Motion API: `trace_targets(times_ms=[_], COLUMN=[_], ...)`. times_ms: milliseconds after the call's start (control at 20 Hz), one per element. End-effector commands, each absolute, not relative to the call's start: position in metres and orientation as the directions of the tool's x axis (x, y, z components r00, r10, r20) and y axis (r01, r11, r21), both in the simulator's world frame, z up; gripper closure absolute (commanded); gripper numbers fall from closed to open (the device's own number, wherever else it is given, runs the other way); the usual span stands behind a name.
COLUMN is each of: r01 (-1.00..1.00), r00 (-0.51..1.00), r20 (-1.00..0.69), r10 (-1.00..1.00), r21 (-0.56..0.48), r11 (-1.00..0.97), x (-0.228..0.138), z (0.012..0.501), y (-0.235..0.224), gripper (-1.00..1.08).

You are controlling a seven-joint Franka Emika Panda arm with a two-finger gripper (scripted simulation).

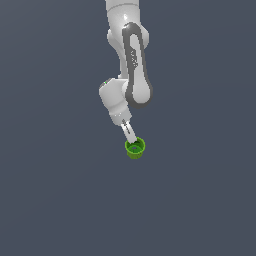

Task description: Pick up the object and move it to a goal position.

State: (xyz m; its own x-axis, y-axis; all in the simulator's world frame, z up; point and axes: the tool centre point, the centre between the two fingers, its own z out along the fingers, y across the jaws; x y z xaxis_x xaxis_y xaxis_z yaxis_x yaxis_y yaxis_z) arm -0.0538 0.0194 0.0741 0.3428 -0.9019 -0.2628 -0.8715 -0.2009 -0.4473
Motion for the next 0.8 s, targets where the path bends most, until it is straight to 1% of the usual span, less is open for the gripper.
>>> trace_targets(times_ms=[0, 400, 750], r01=[-0.872, -0.872, -0.873], r00=[0.343, 0.342, 0.340], r20=[-0.263, -0.263, -0.264], r10=[-0.902, -0.902, -0.903], r21=[-0.447, -0.446, -0.444], r11=[-0.201, -0.200, -0.200], x=[-0.054, -0.057, -0.062], z=[0.075, 0.094, 0.132], y=[0.019, 0.012, -0.001], gripper=[1.08, 1.08, 1.08])
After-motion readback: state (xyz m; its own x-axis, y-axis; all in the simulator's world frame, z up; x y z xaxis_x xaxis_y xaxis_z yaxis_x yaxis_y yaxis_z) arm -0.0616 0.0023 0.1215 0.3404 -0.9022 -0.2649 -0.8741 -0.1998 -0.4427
